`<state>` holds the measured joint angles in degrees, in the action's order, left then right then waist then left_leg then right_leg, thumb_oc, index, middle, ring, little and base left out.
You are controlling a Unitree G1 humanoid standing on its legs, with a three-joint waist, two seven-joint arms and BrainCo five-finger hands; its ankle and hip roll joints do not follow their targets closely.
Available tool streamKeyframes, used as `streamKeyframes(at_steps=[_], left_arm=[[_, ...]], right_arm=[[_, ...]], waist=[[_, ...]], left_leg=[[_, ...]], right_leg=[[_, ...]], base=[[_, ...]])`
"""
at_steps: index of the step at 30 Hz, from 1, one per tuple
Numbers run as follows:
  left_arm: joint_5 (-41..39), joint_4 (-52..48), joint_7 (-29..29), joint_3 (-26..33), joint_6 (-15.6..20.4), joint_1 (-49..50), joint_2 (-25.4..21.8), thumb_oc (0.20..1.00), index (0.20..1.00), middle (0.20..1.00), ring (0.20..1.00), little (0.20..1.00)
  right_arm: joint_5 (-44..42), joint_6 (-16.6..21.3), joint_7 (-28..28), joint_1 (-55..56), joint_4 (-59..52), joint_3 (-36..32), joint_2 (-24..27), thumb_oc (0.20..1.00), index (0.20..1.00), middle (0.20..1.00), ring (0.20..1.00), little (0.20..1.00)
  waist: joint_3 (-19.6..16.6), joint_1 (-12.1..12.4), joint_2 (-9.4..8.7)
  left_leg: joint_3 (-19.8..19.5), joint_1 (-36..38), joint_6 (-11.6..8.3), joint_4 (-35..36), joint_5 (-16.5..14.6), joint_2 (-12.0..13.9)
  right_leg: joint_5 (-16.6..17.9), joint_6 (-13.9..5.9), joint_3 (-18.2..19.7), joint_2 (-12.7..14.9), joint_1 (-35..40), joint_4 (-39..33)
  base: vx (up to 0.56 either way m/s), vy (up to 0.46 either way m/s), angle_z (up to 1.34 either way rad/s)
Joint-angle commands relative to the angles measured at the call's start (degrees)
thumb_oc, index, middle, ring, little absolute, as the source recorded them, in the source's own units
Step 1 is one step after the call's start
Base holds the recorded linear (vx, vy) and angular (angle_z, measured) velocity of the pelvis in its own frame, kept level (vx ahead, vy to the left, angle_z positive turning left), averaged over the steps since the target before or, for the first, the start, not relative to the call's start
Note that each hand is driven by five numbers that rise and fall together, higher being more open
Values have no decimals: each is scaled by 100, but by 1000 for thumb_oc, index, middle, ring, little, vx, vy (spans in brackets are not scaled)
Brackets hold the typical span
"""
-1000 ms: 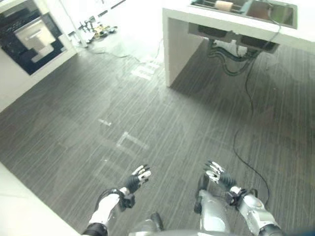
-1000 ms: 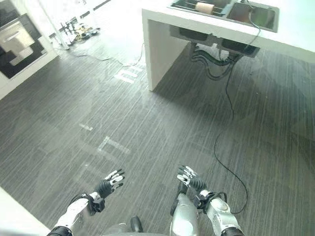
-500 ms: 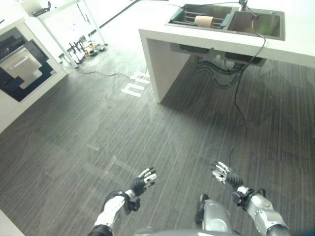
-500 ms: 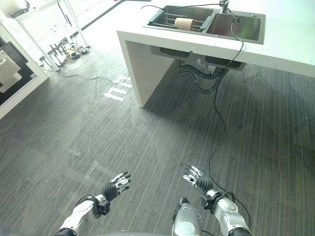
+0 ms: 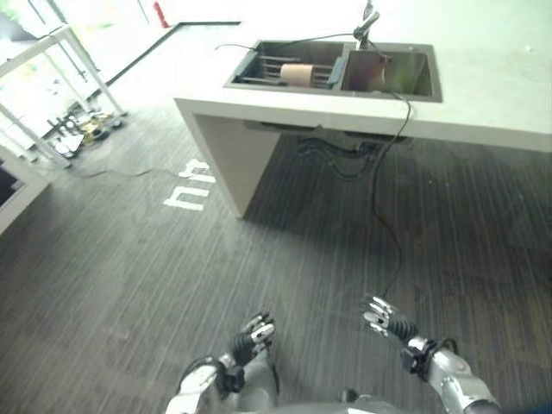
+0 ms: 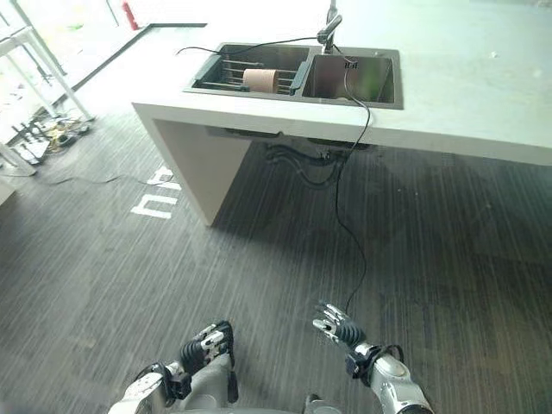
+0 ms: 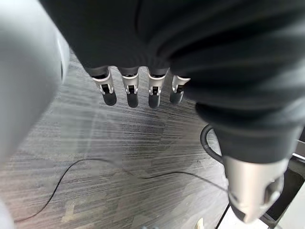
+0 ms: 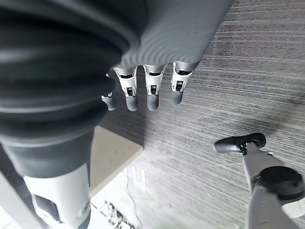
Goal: Place the dishes in the dishwasher.
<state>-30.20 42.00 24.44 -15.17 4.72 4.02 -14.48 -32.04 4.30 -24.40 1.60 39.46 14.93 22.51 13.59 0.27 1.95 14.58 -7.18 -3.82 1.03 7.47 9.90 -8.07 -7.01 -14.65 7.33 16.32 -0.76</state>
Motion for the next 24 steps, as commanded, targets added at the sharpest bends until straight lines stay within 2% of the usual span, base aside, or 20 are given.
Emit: streamKeyframes(at_steps=[1, 3, 5, 7, 8, 10, 11, 12, 13, 14, 16, 17, 18, 19, 21, 24], left_arm=[[268, -223, 112, -22, 154, -261, -128, 1000, 1000, 1000, 1000, 1000], [353, -209, 93, -75, 41, -346, -185, 1000, 1000, 1000, 1000, 1000], [403, -157, 122, -128, -39, -423, -238, 1000, 1000, 1000, 1000, 1000], [484, -138, 158, -214, -47, -483, -278, 1000, 1000, 1000, 1000, 1000], [509, -130, 158, -286, -44, -512, -295, 1000, 1000, 1000, 1000, 1000], [501, -122, 106, -364, -43, -518, -316, 1000, 1000, 1000, 1000, 1000], [434, -137, -60, -410, -60, -487, -299, 1000, 1000, 1000, 1000, 1000], [294, -186, -82, -416, -64, -448, -332, 1000, 1000, 1000, 1000, 1000], [281, -202, -72, -407, -72, -440, -342, 1000, 1000, 1000, 1000, 1000], [283, -256, -43, -375, -104, -424, -361, 1000, 1000, 1000, 1000, 1000], [283, -261, -16, -313, -121, -448, -379, 1000, 1000, 1000, 1000, 1000], [280, -173, 15, -287, -123, -433, -361, 1000, 1000, 1000, 1000, 1000], [300, -79, 34, -295, -64, -402, -332, 1000, 1000, 1000, 1000, 1000], [312, -29, 39, -313, -20, -391, -293, 1000, 1000, 1000, 1000, 1000], [337, -31, 54, -346, -6, -364, -260, 1000, 1000, 1000, 1000, 1000], [291, -66, -26, -350, -61, -344, -207, 1000, 1000, 1000, 1000, 1000]], right_arm=[[55, 323, -175, -303, -202, -151, -120, 1000, 1000, 1000, 1000, 1000], [146, 377, -109, -277, -229, -155, -219, 1000, 1000, 1000, 1000, 1000], [28, 393, -37, -320, -254, -129, -299, 1000, 1000, 1000, 1000, 1000], [-3, 376, 23, -349, -338, -111, -369, 1000, 1000, 1000, 1000, 1000], [-5, 376, 83, -362, -393, -77, -414, 1000, 1000, 1000, 1000, 1000], [5, 369, 142, -362, -418, -39, -452, 1000, 1000, 1000, 1000, 1000], [-14, 327, 170, -399, -399, 45, -445, 1000, 1000, 1000, 1000, 1000], [-23, 338, 175, -405, -416, 107, -427, 1000, 1000, 1000, 1000, 1000], [-16, 338, 183, -392, -435, 107, -424, 1000, 1000, 1000, 1000, 1000], [-1, 337, 188, -349, -485, 73, -407, 1000, 1000, 1000, 1000, 1000], [-55, 364, 218, -342, -488, 8, -375, 1000, 1000, 1000, 1000, 1000], [-147, 326, 247, -344, -481, -60, -388, 1000, 1000, 1000, 1000, 1000], [-141, 320, 218, -345, -447, -109, -400, 1000, 1000, 1000, 1000, 1000], [-124, 318, 173, -366, -405, -135, -403, 1000, 1000, 1000, 1000, 1000], [-95, 323, 145, -404, -334, -149, -406, 1000, 1000, 1000, 1000, 1000], [-93, 296, 140, -412, -316, -137, -388, 1000, 1000, 1000, 1000, 1000]], waist=[[55, 226, 69], [-7, 226, 82], [-29, 218, 80], [-36, 201, 66], [-31, 192, 66], [-13, 199, 75], [41, 207, 170], [131, 83, 179], [149, 52, 174], [197, -5, 146], [272, -72, 54], [298, -152, 0], [266, -192, 10], [233, -179, -8], [176, -175, -16], [78, -200, -56]], left_leg=[[-172, 226, -94, -325, -405, -53], [-217, 340, 58, -256, -518, -269], [-285, 436, 285, -232, -681, -534], [-334, 500, 487, -196, -794, -744], [-356, 570, 635, -149, -857, -884], [-342, 664, 759, -105, -928, -994], [-293, 925, 810, 36, -993, -1023], [-356, 1103, 779, 51, -1079, -1059], [-381, 1126, 769, 42, -1097, -1066], [-430, 1185, 721, 33, -1130, -1076], [-460, 1334, 648, 63, -1274, -1111], [-504, 1473, 663, 65, -1466, -1139], [-449, 1533, 654, 29, -1553, -1075], [-367, 1571, 627, 5, -1574, -1053], [-310, 1563, 585, -156, -1630, -1021], [-326, 1465, 509, -572, -1734, -1010]], right_leg=[[-544, 293, -558, -44, -746, 1232], [-642, 259, -526, -53, -843, 1693], [-531, 146, -417, -34, -1085, 2483], [-282, 9, -303, -24, -1280, 3236], [19, -166, -248, 31, -1494, 3916], [380, -327, -292, 149, -1714, 4519], [503, -297, -454, 412, -2184, 5115], [336, -212, -522, 231, -2494, 4690], [313, -194, -523, 189, -2520, 4541], [312, -143, -550, 156, -2509, 3934], [605, -153, -630, 363, -2586, 2626], [947, -244, -490, 533, -2752, 2202], [950, -266, -461, 612, -2854, 2155], [864, -263, -586, 635, -2733, 1950], [690, -200, -637, 533, -2498, 1716], [407, 21, -554, 223, -2149, 1441]], base=[[333, 239, -28], [270, 218, -15], [219, 232, 23], [159, 214, 34], [131, 207, 26], [145, 216, 4], [217, 152, -40], [214, 100, -54], [189, -68, -54], [159, -100, -18], [250, -180, 12], [360, -234, 25], [368, -254, 21], [338, -269, 27], [263, -240, 16], [229, -213, 12]])
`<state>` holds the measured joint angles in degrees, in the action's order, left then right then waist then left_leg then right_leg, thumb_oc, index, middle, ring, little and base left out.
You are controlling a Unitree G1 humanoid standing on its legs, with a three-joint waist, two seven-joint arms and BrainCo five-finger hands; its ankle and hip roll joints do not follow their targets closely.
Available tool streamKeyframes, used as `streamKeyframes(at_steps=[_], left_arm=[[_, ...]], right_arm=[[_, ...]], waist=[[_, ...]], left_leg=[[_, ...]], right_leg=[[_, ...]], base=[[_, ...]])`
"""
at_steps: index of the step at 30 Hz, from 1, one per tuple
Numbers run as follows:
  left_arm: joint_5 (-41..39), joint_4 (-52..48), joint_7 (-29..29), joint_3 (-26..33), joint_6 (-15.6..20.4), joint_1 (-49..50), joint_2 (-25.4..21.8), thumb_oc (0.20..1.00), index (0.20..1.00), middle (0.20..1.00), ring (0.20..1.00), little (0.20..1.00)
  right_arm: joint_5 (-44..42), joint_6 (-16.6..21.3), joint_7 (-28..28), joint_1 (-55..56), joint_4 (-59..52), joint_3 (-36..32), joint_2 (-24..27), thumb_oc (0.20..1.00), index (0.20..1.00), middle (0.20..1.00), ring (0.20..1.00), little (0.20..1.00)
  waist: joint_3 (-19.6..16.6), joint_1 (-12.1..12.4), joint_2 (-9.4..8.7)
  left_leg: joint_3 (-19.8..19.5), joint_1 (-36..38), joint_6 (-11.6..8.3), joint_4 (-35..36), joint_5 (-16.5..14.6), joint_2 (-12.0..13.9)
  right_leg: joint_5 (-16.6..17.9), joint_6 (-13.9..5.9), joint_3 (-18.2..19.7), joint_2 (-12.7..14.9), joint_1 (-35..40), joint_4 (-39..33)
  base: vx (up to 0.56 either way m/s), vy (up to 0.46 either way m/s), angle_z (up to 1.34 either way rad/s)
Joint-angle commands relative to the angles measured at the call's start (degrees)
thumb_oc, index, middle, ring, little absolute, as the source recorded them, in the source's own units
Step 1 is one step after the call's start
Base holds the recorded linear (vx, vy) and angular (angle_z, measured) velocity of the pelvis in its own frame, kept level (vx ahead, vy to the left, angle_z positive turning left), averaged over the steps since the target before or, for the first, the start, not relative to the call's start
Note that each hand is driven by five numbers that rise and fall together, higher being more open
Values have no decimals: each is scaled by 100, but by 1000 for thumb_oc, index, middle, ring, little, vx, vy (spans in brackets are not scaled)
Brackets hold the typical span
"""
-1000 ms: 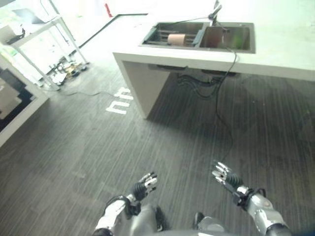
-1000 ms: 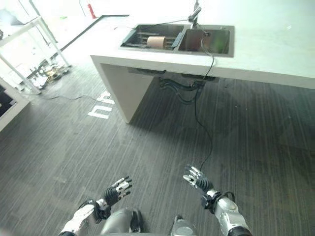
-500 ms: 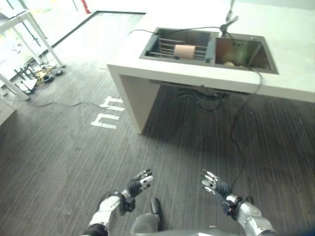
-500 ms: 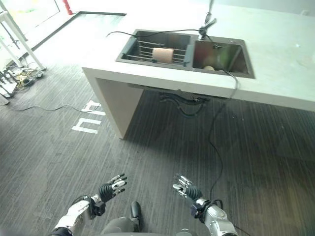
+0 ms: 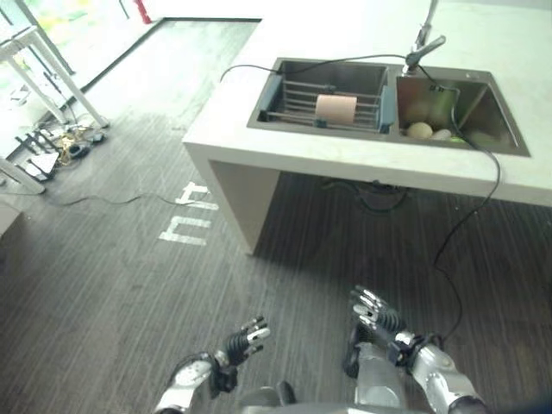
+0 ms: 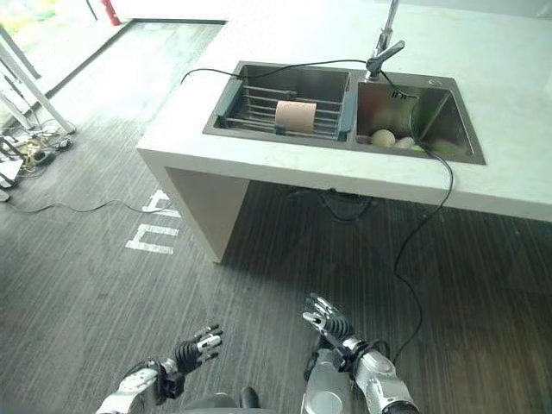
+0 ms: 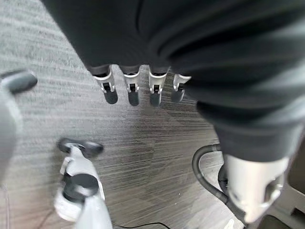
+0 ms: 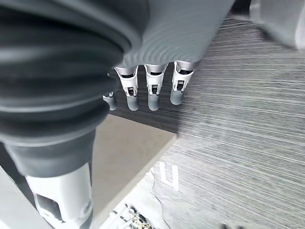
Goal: Place the dishes in the dishwasher.
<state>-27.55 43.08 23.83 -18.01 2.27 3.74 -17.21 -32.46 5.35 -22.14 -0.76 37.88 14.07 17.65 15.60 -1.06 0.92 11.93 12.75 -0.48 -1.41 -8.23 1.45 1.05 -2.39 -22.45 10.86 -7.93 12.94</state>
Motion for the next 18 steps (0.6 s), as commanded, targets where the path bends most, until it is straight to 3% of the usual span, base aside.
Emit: streamKeyframes(at_steps=[1, 2, 3, 6, 7, 8, 10, 11, 13, 14, 16, 17, 18], left_arm=[[-52, -152, 5, -45, 223, -318, 128, 1000, 1000, 1000, 1000, 1000], [-126, -130, -38, -21, 250, -363, 196, 1000, 1000, 1000, 1000, 1000], [-159, -114, -71, -3, 273, -388, 237, 1000, 1000, 1000, 1000, 1000], [-249, -89, -141, 63, 380, -414, 300, 1000, 1000, 1000, 1000, 1000], [-209, -73, -224, 148, 389, -391, 297, 1000, 1000, 1000, 1000, 1000], [-185, -103, -315, 180, 332, -402, 284, 1000, 1000, 1000, 1000, 1000], [-151, -72, -381, 221, 291, -439, 285, 1000, 1000, 1000, 1000, 1000], [-100, 52, -388, 269, 283, -488, 297, 1000, 1000, 1000, 1000, 1000], [-72, 118, -394, 280, 288, -512, 307, 1000, 1000, 1000, 1000, 1000], [-12, 199, -429, 264, 279, -561, 317, 1000, 1000, 1000, 1000, 1000], [102, 359, -425, 244, 350, -593, 355, 1000, 1000, 1000, 1000, 1000], [169, 459, -403, 234, 410, -594, 370, 1000, 1000, 1000, 1000, 1000], [247, 583, -391, 230, 479, -594, 400, 1000, 1000, 1000, 1000, 1000]], right_arm=[[5, 162, -99, -191, -170, 4, 146, 1000, 1000, 1000, 1000, 1000], [17, 125, -110, -214, -165, 8, 208, 1000, 1000, 1000, 1000, 1000], [37, 134, -124, -231, -135, 4, 244, 1000, 1000, 1000, 1000, 1000], [45, 140, -149, -238, -115, -14, 362, 1000, 1000, 1000, 1000, 1000], [82, 137, -146, -206, -63, -67, 415, 1000, 1000, 1000, 1000, 1000], [106, 97, -99, -175, -86, -94, 426, 1000, 1000, 1000, 1000, 1000], [95, 49, -67, -162, -63, -99, 432, 1000, 1000, 1000, 1000, 1000], [154, -17, -42, -189, 57, -78, 404, 1000, 1000, 1000, 1000, 1000], [217, -77, -13, -209, 117, -71, 385, 1000, 1000, 1000, 1000, 1000], [378, -269, 95, -216, 179, -49, 374, 1000, 1000, 1000, 1000, 1000], [673, -310, 211, -234, 474, 19, 375, 1000, 1000, 1000, 1000, 1000], [750, -275, 227, -248, 694, 58, 376, 1000, 1000, 1000, 1000, 1000], [799, -235, 221, -245, 954, 67, 366, 1000, 1000, 1000, 1000, 1000]], waist=[[-183, -74, -11], [-212, -75, -72], [-235, -67, -98], [-244, -6, -195], [-220, 24, -272], [-191, 26, -295], [-157, 44, -295], [-153, 65, -284], [-162, 50, -264], [-163, 27, -179], [-151, 69, -87], [-150, 104, -48], [-143, 129, -35]], left_leg=[[-97, -678, 123, -774, -302, -201], [-101, -837, 90, -1247, -475, -249], [-111, -947, 33, -1578, -454, -254], [-171, -1554, -121, -2989, -171, -204], [-131, -2136, -161, -4070, 2, -55], [-129, -2389, -168, -4355, 74, 66], [-93, -2470, -121, -4141, 51, 98], [-12, -2272, -49, -3501, -27, 77], [50, -2091, -65, -3026, 30, 141], [8, -1897, -208, -2024, 342, 345], [-229, -1765, -386, -1104, 633, 553], [-385, -1792, -482, -898, 840, 650], [-435, -1770, -513, -786, 852, 714]], right_leg=[[-627, -299, 318, -284, 437, -26], [-677, -182, 369, -335, 554, -128], [-703, -106, 376, -370, 621, -207], [-750, 72, 383, -421, 841, -440], [-778, 172, 366, -444, 986, -541], [-794, 208, 369, -476, 1039, -554], [-813, 203, 393, -510, 1104, -571], [-851, 169, 436, -556, 1158, -585], [-883, 153, 449, -593, 1177, -600], [-955, 116, 514, -686, 1216, -605], [-1028, 53, 600, -724, 1292, -620], [-1046, 33, 649, -729, 1321, -633], [-1057, 3, 663, -679, 1364, -644]], base=[[315, -301, -16], [281, -293, -33], [151, -192, -27], [107, -199, -10], [123, -210, -4], [123, -175, -1], [125, -13, 1], [168, 62, 1], [147, 101, -20], [153, 181, -33], [181, 257, -16], [171, 259, -2], [145, 224, -1]])
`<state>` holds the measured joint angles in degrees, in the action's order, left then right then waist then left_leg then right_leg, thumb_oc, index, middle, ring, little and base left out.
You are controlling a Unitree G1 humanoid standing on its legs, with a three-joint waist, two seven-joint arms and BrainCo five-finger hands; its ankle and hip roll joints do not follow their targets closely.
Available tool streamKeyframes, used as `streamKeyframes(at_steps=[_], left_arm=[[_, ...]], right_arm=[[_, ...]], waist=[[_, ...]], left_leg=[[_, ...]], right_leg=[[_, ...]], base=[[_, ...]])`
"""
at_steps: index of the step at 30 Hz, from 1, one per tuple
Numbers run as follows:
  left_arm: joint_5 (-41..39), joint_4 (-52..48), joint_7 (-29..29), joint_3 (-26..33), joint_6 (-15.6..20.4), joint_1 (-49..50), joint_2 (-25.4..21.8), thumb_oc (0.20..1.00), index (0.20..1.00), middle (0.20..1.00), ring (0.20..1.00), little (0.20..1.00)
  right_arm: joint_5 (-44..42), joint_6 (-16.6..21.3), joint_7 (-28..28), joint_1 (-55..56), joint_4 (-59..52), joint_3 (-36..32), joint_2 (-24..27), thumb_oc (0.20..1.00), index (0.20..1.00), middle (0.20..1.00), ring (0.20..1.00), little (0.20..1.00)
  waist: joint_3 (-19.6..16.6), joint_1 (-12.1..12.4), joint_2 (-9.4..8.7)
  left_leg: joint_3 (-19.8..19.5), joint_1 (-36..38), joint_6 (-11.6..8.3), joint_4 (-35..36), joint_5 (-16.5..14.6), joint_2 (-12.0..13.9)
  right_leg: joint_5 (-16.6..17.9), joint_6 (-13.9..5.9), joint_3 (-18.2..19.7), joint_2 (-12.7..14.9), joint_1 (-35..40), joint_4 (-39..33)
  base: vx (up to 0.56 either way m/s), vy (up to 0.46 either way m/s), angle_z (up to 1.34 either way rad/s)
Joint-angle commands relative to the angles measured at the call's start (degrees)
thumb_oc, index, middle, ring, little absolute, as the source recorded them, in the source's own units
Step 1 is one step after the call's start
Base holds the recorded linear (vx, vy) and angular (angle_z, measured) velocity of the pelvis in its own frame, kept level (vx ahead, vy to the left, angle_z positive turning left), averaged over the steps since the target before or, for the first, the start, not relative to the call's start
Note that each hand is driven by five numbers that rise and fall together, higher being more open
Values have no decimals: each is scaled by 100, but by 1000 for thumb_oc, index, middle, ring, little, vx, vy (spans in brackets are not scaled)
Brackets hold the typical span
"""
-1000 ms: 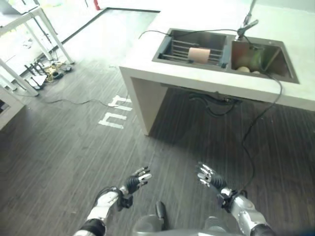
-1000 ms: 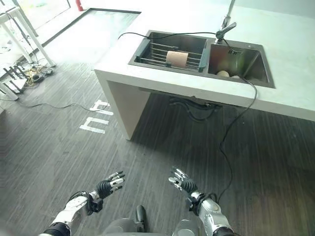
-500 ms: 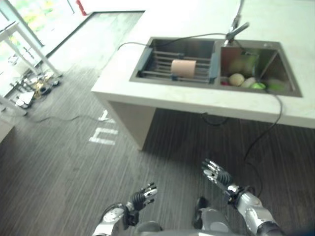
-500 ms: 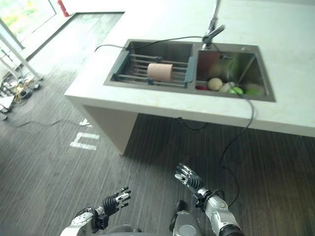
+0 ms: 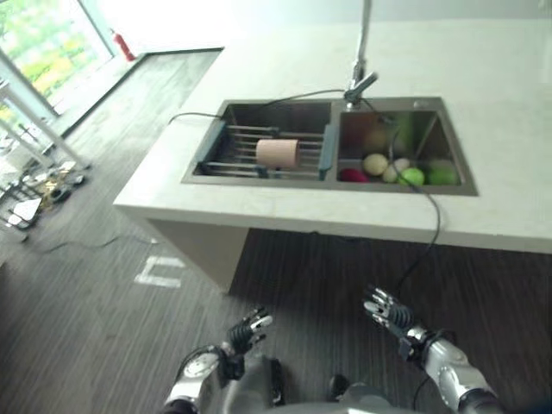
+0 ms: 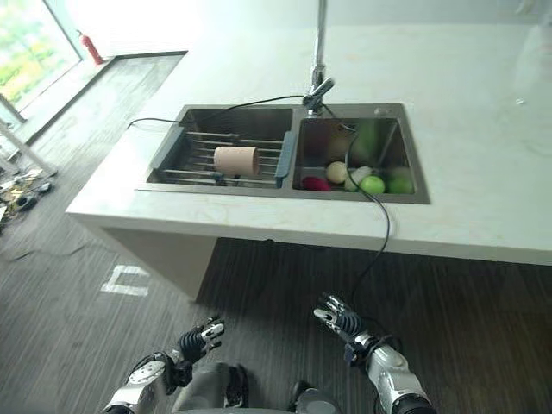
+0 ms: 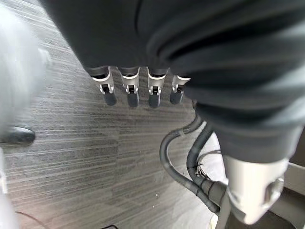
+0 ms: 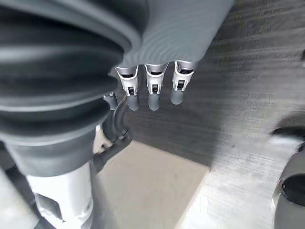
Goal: Place the dishes in the dishwasher.
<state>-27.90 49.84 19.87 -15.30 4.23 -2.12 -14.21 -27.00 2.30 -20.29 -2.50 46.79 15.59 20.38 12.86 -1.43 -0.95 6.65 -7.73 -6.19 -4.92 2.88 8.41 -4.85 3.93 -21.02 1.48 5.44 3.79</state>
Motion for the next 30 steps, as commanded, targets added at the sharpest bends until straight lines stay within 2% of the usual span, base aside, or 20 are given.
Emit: streamKeyframes(at_steps=[1, 3, 5, 13, 18, 20, 21, 23, 24, 25, 26, 28, 30], left_arm=[[314, -29, 5, -51, 297, -18, 107, 1000, 1000, 1000, 1000, 1000], [461, 128, 19, -60, 238, -108, 133, 1000, 1000, 1000, 1000, 1000], [702, 270, 1, -72, 206, -169, 108, 1000, 1000, 1000, 1000, 1000], [793, 797, -52, -52, 311, -136, -27, 1000, 1000, 1000, 1000, 1000], [741, 915, -21, -80, 316, -218, -87, 1000, 1000, 1000, 1000, 1000], [598, 933, -38, -125, 335, -241, -88, 1000, 1000, 1000, 1000, 1000], [496, 960, -105, -113, 328, -263, -78, 1000, 1000, 1000, 1000, 1000], [436, 1003, -92, -67, 271, -262, -77, 1000, 1000, 1000, 1000, 1000], [521, 1030, -85, -34, 259, -235, -76, 1000, 1000, 1000, 1000, 1000], [530, 1088, -96, -47, 289, -212, -72, 1000, 1000, 1000, 1000, 1000], [538, 1113, -112, -40, 289, -193, -63, 1000, 1000, 1000, 1000, 1000], [498, 1185, -208, -18, 216, -135, -17, 1000, 1000, 1000, 1000, 1000], [304, 1351, -344, 22, 52, -82, 98, 1000, 1000, 1000, 1000, 1000]], right_arm=[[282, 122, 29, -49, 228, -94, 75, 1000, 1000, 1000, 1000, 1000], [338, 172, 85, -7, 524, -135, 21, 1000, 1000, 1000, 1000, 1000], [345, 267, 115, 31, 860, -217, -34, 1000, 1000, 1000, 1000, 1000], [358, 540, 126, 22, 1597, -570, -232, 1000, 1000, 1000, 1000, 1000], [215, 607, 306, -29, 1489, -628, -317, 1000, 1000, 1000, 1000, 1000], [181, 571, 474, -54, 1382, -635, -315, 1000, 1000, 1000, 1000, 1000], [230, 548, 464, -104, 1464, -663, -277, 1000, 1000, 1000, 1000, 1000], [272, 608, 400, -142, 1645, -705, -249, 1000, 1000, 1000, 1000, 1000], [284, 622, 381, -142, 1715, -737, -243, 1000, 1000, 1000, 1000, 1000], [292, 633, 379, -155, 1789, -756, -258, 1000, 1000, 1000, 1000, 1000], [319, 613, 373, -142, 1793, -775, -259, 1000, 1000, 1000, 1000, 1000], [375, 533, 361, -71, 1808, -840, -252, 1000, 1000, 1000, 1000, 1000], [490, 462, 380, -24, 1966, -871, -293, 1000, 1000, 1000, 1000, 1000]], waist=[[120, 165, 173], [69, 135, 223], [29, 149, 278], [-13, 234, 420], [7, 194, 413], [96, 146, 456], [168, 173, 451], [270, 136, 349], [336, 79, 226], [370, 29, 182], [375, 6, 178], [326, -29, 186], [185, -90, 144]], left_leg=[[165, 371, 65, -293, -288, 51], [345, 560, 45, 12, -240, 122], [262, 751, 62, 224, -263, 46], [153, 1121, 397, 622, -479, -295], [244, 1176, 732, 807, -592, -556], [228, 1216, 946, 857, -665, -699], [301, 1263, 957, 877, -701, -732], [280, 1371, 882, 853, -791, -815], [250, 1460, 820, 818, -906, -882], [244, 1542, 830, 788, -1026, -897], [267, 1566, 835, 763, -1070, -887], [377, 1598, 796, 684, -1090, -812], [592, 1581, 699, 214, -1237, -702]], right_leg=[[-462, -667, 461, 304, 40, 266], [-465, -726, 319, 380, 54, 272], [-472, -788, 262, 478, 17, 376], [-587, -995, 329, 688, -214, 1080], [-426, -1134, 503, 682, -607, 2139], [-218, -1258, 527, 738, -1167, 3418], [-97, -1286, 355, 928, -1412, 3588], [27, -1252, 256, 844, -1365, 2548], [311, -1304, 282, 900, -1350, 1423], [564, -1408, 343, 993, -1424, 1135], [567, -1422, 371, 1025, -1448, 1117], [375, -1351, 284, 992, -1293, 928], [129, -1159, 221, 781, -924, 669]], base=[[138, 241, 0], [113, 241, -4], [116, 288, 7], [64, 198, 5], [32, 181, -9], [53, 259, -20], [143, 115, -42], [235, -127, -26], [286, -242, 3], [270, -236, 9], [279, -221, 10], [272, -218, 8], [329, -256, 13]])
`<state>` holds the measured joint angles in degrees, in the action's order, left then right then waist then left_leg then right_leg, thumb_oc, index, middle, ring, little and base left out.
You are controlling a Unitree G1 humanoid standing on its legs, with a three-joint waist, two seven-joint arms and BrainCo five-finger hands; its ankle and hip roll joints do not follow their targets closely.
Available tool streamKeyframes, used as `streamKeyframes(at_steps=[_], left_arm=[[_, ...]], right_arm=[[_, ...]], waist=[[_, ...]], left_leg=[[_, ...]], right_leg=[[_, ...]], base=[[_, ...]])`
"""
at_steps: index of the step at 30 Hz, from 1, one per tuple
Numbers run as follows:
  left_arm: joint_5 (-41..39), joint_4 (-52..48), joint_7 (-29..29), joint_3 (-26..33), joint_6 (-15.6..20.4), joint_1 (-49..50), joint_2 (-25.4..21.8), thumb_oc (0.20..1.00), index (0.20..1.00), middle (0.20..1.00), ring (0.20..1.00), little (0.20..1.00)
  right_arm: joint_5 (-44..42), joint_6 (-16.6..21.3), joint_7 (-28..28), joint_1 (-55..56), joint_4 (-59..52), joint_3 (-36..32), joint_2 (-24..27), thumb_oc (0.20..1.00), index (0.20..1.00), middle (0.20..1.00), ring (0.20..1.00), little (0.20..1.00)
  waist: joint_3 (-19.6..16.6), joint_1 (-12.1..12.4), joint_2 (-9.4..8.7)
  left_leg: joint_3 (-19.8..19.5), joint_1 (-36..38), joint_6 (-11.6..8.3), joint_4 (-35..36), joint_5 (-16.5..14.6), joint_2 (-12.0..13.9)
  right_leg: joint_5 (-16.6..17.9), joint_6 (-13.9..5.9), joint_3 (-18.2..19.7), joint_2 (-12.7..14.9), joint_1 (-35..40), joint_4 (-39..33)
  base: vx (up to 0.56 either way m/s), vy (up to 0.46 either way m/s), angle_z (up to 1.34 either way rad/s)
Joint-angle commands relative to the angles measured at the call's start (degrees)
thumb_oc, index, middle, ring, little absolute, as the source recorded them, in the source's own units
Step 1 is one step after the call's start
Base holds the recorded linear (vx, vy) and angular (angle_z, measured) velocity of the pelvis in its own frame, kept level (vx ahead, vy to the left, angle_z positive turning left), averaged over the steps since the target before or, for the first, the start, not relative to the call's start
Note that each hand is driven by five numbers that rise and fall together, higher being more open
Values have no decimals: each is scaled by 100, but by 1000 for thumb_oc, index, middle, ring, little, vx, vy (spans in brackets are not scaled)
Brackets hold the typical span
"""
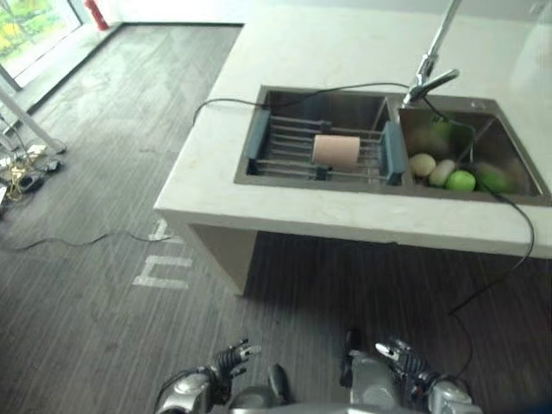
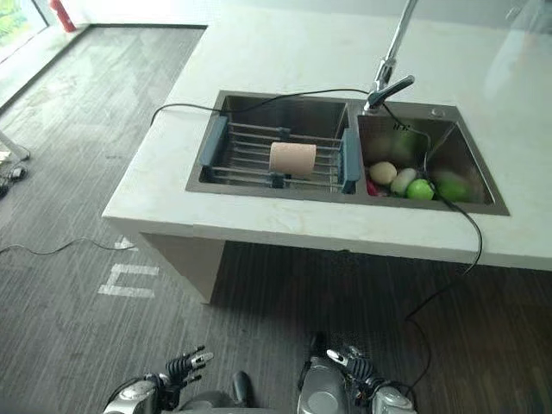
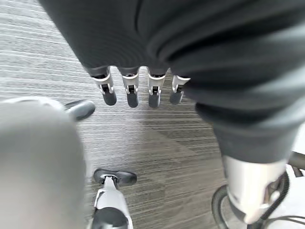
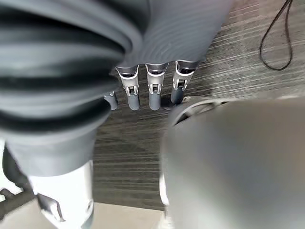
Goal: Place the dishes in the dishwasher.
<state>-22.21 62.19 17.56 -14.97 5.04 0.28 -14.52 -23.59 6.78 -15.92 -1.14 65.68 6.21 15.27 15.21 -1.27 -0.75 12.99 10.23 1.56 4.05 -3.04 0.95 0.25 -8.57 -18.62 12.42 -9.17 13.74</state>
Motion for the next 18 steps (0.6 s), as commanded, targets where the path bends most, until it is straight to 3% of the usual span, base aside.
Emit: streamKeyframes(at_steps=[1, 4, 5, 6, 7, 8, 10, 11, 12, 18], left_arm=[[-276, 128, -142, -5, -34, -323, 140, 1000, 1000, 1000, 1000, 1000], [-349, 314, -364, 45, 25, -337, 272, 1000, 1000, 1000, 1000, 1000], [-413, 339, -411, 96, 60, -325, 301, 1000, 1000, 1000, 1000, 1000], [-449, 338, -440, 175, 59, -314, 312, 1000, 1000, 1000, 1000, 1000], [-440, 337, -424, 222, 54, -312, 305, 1000, 1000, 1000, 1000, 1000], [-434, 347, -391, 275, 63, -300, 291, 1000, 1000, 1000, 1000, 1000], [-343, 428, -248, 427, 142, -185, 254, 1000, 1000, 1000, 1000, 1000], [-323, 487, -209, 429, 196, -136, 244, 1000, 1000, 1000, 1000, 1000], [-240, 473, -231, 458, 121, -149, 253, 1000, 1000, 1000, 1000, 1000], [-137, 574, -181, 520, -58, -257, 210, 1000, 1000, 1000, 1000, 1000]], right_arm=[[169, 2, -55, -160, 83, 67, 217, 1000, 1000, 1000, 1000, 1000], [410, -48, -55, -178, 173, 65, 280, 1000, 1000, 1000, 1000, 1000], [478, -35, -32, -175, 163, 81, 313, 1000, 1000, 1000, 1000, 1000], [448, -18, 25, -164, 163, 104, 351, 1000, 1000, 1000, 1000, 1000], [388, -10, 30, -172, 181, 113, 377, 1000, 1000, 1000, 1000, 1000], [295, -13, 35, -189, 201, 116, 408, 1000, 1000, 1000, 1000, 1000], [212, -11, 12, -253, 242, 150, 478, 1000, 1000, 1000, 1000, 1000], [208, 24, 19, -258, 254, 162, 484, 1000, 1000, 1000, 1000, 1000], [214, 22, 44, -256, 232, 121, 487, 1000, 1000, 1000, 1000, 1000], [89, 33, -30, -152, 349, 22, 418, 1000, 1000, 1000, 1000, 1000]], waist=[[-60, -116, 116], [-124, -146, 2], [-101, -98, -40], [-46, -6, -55], [-22, 28, -53], [0, 67, -39], [21, 209, 57], [58, 255, 125], [35, 226, 130], [-108, 206, 278]], left_leg=[[-35, -231, -80, -748, -671, 46], [76, -562, -142, -1893, -1024, -31], [28, -916, -237, -2543, -874, 33], [-137, -1472, -372, -3128, -533, 177], [-185, -1613, -384, -3131, -493, 232], [-237, -1651, -395, -2954, -453, 281], [-579, -1571, -501, -1891, -159, 466], [-756, -1679, -646, -1655, 304, 683], [-599, -1472, -571, -1446, 172, 701], [-599, -876, -713, -385, 315, 766]], right_leg=[[-394, 107, -11, -328, 556, -348], [-479, 332, 35, -354, 794, -542], [-519, 432, 57, -374, 929, -643], [-574, 540, 89, -437, 1099, -740], [-601, 551, 119, -455, 1140, -754], [-630, 549, 158, -472, 1170, -760], [-677, 471, 288, -515, 1239, -791], [-726, 478, 342, -563, 1321, -802], [-718, 441, 250, -498, 1340, -833], [-543, 267, 67, -319, 1357, -1038]], base=[[234, -185, 14], [168, -131, -2], [138, -132, 5], [103, -81, 16], [98, -3, 11], [156, 127, -7], [216, 230, -21], [167, 221, -50], [146, 207, -68], [110, 141, -36]])
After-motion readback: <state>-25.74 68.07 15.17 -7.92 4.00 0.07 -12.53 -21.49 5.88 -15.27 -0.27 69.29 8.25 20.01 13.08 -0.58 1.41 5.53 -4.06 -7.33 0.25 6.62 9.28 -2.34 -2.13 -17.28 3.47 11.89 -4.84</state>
